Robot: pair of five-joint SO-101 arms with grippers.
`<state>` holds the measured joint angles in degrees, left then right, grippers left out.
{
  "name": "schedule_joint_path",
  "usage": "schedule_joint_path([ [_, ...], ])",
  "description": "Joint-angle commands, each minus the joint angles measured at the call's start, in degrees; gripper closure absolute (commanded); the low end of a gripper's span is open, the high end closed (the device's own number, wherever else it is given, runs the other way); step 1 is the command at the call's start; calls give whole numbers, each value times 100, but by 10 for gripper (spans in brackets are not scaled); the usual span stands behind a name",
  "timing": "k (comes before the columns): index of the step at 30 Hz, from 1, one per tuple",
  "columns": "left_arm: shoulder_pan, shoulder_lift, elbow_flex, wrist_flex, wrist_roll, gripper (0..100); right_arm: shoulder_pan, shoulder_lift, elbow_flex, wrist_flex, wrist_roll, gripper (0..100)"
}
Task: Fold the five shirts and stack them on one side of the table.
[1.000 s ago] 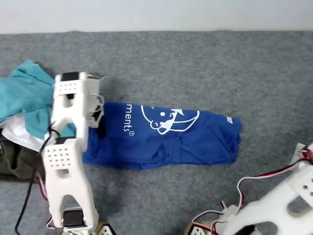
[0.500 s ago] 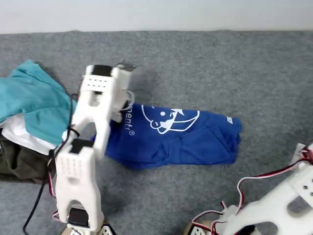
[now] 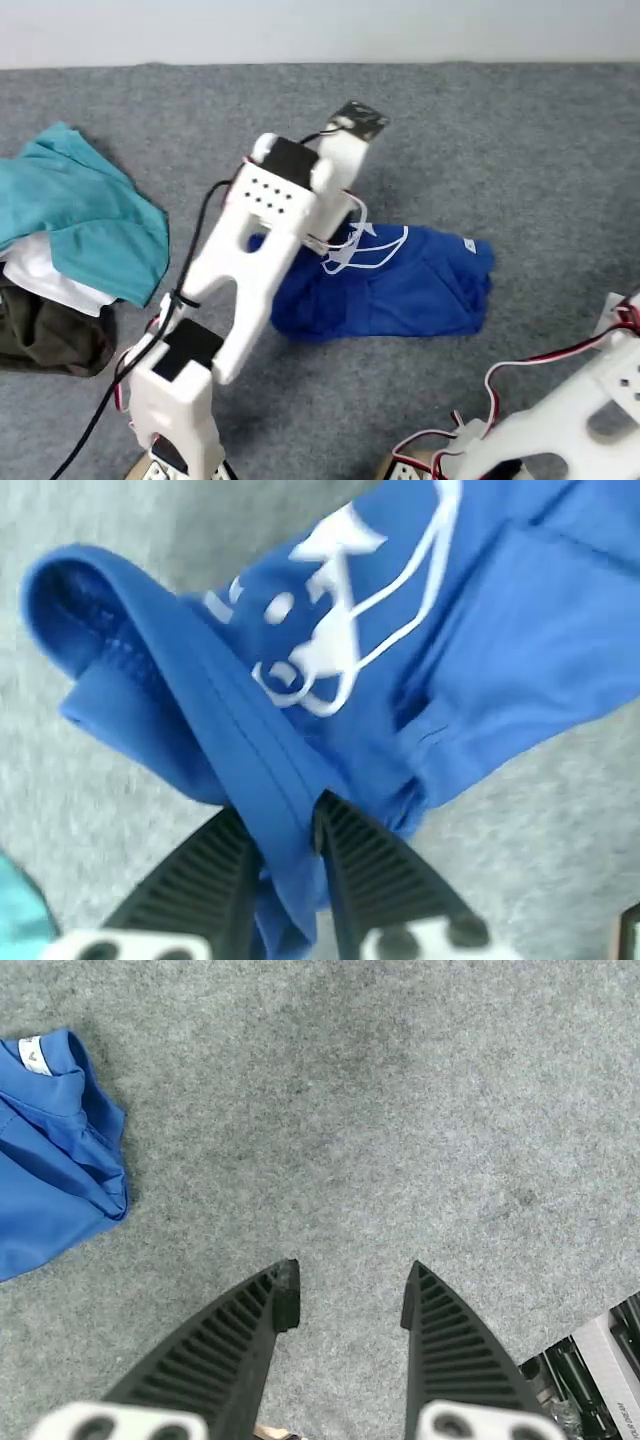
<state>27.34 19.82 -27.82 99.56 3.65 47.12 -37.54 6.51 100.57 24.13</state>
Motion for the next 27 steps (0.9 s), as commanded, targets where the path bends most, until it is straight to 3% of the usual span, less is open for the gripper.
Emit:
schedule_joint_path([
  [1, 352, -343, -585, 44, 35, 995, -66, -119, -26, 171, -18, 826],
  [21, 1398, 2356, -3758, 35, -53, 993, -66, -119, 44, 180, -18, 826],
  [27, 1530, 2831, -4611, 35, 281, 819, -66, -180, 659, 180, -18, 826],
])
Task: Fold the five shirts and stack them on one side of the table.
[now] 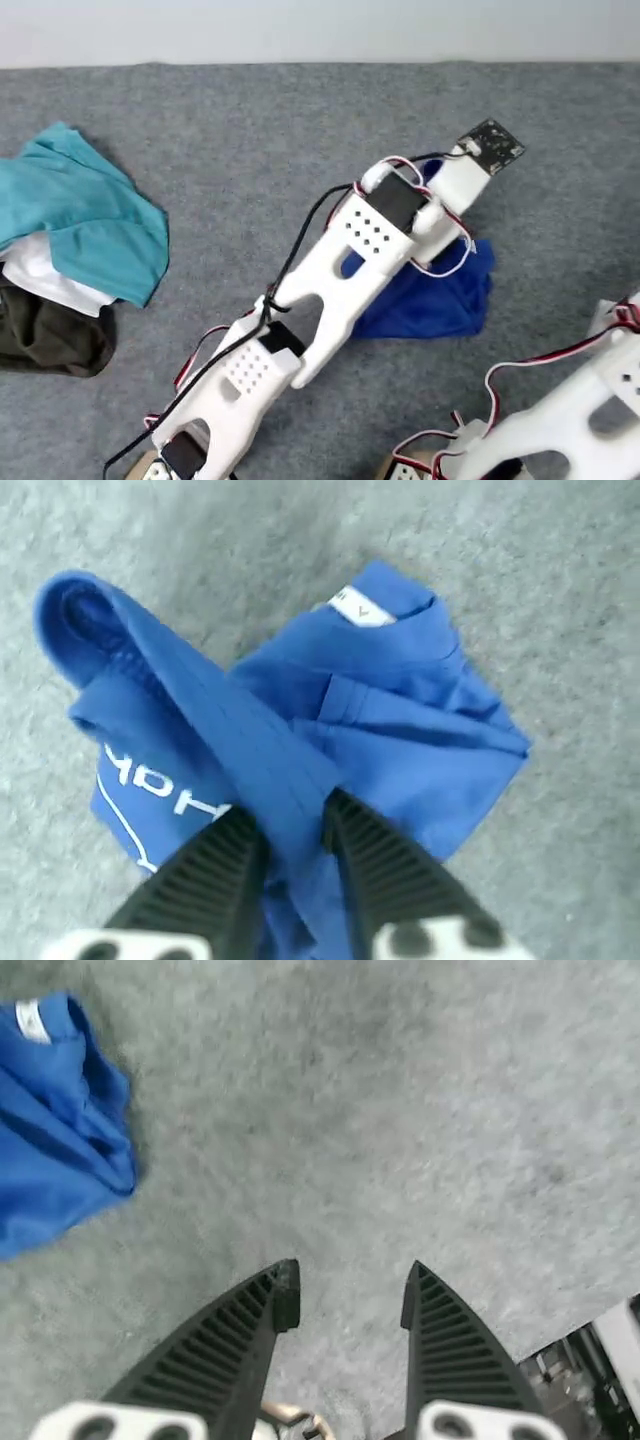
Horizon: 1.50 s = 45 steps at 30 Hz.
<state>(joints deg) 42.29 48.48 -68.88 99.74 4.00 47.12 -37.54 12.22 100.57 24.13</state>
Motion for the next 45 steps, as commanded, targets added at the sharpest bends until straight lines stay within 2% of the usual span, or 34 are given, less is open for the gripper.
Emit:
schedule_joint_path([
  [1, 35, -26, -593, 18, 316, 808, -57, -180, 132, 180, -18, 826],
  [9, -264, -325, -725, 88, 158, 813, -66, -180, 132, 180, -18, 826],
  [14, -774, -1160, -400, 97, -211, 966, -462, -180, 132, 171, -70, 826],
  [15, -870, -1407, -163, 97, -316, 998, -620, -180, 132, 171, -132, 826],
  [18, -1231, -2312, 892, 97, -369, 995, -1226, -119, 132, 171, -633, 826],
  [21, -1591, -3376, 2246, 97, -396, 995, -1815, -119, 132, 171, -826, 829],
  [26, -2286, -5125, 4400, 88, -440, 995, -2941, -110, 158, -110, -791, 950],
  [28, -2655, -5705, 5112, 79, -677, 995, -3433, -110, 167, -400, -791, 986],
  [33, -3947, -7051, 6501, 79, -1055, 995, -4716, 233, 176, -1112, -835, 990],
  [37, -4949, -7798, 7169, 62, -1398, 995, -5279, 1218, 88, -1648, -1002, 990],
  [39, -5327, -8026, 7398, 62, -1556, 995, -5455, 1727, -79, -1868, -1204, 976],
  [45, -6242, -8325, 7908, 62, -1908, 995, -5956, 3327, -897, -2273, -1802, 804],
])
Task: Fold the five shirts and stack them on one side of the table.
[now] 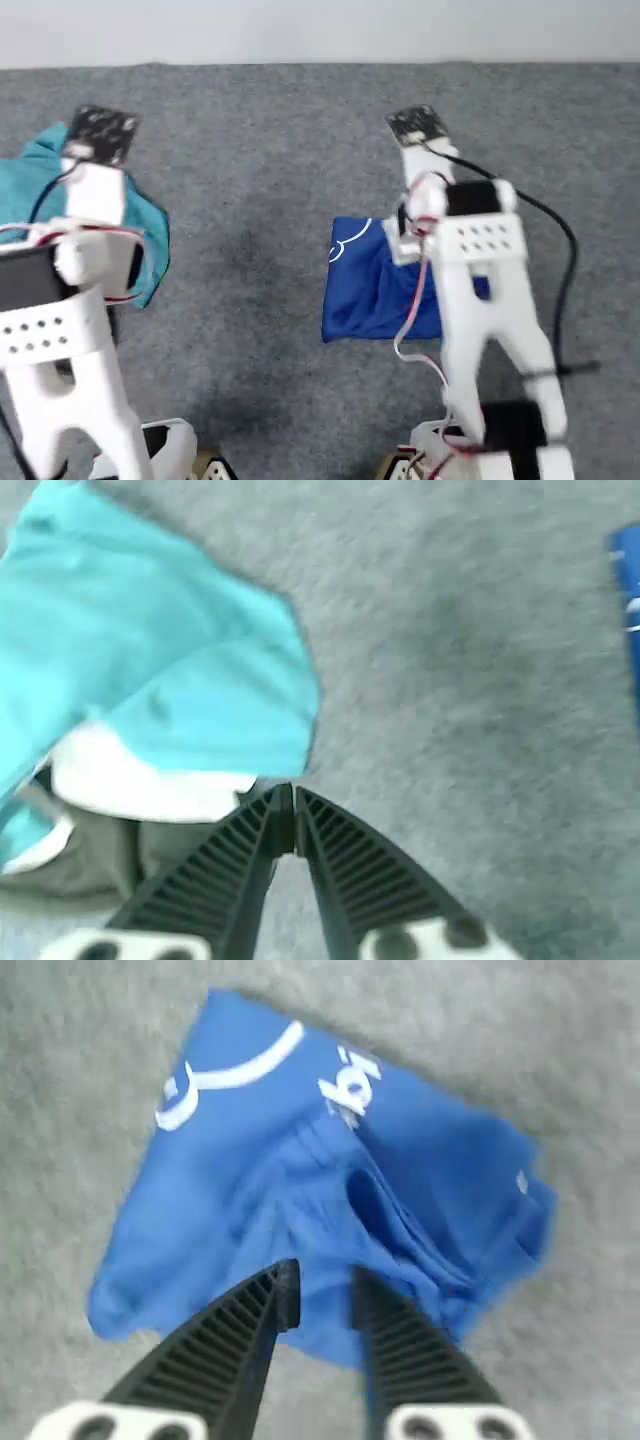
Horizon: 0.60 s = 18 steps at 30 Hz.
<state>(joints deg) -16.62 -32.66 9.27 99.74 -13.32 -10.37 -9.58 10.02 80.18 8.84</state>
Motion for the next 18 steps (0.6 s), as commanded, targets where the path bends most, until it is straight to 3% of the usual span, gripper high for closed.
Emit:
schedule_joint_path([
  [1, -466, -211, 136, 62, -176, 995, -286, 813, -853, -312, -316, 809],
  [7, -853, -202, 224, 62, -176, 995, -541, 2422, -1829, -620, -308, 906],
  [14, -844, -202, 224, -114, -176, 995, -435, 3547, -2154, -382, -308, 913],
  [18, -844, -193, 224, -229, -176, 995, -101, 3565, -2180, 259, -290, 927],
])
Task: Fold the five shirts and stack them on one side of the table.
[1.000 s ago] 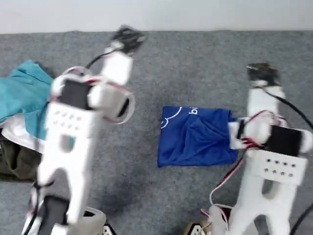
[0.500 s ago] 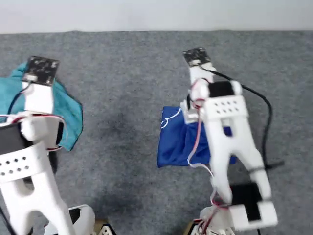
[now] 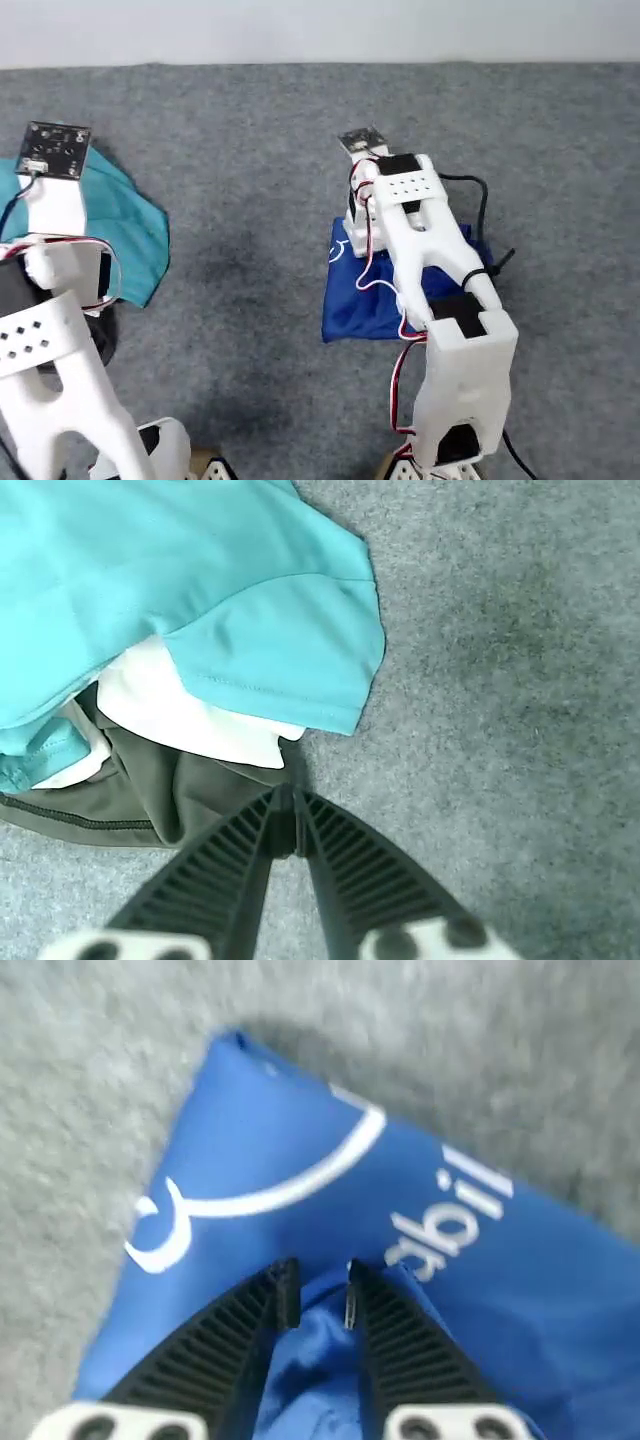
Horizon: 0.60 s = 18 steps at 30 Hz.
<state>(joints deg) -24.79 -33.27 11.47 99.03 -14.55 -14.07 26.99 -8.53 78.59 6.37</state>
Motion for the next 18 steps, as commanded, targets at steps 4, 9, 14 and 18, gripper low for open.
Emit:
schedule_joint_path([
  [4, -18, -132, 13, -193, -53, 995, 541, -224, -325, 1182, 501, 991],
  [9, 0, -132, 251, -202, -53, 995, 910, -892, -325, 1859, 624, 983],
  [14, 0, -132, 356, -281, -53, 995, 1235, -1552, -123, 2440, 1116, 983],
  [18, -9, -132, 338, -281, -53, 995, 1710, -1947, 466, 2422, 1495, 983],
])
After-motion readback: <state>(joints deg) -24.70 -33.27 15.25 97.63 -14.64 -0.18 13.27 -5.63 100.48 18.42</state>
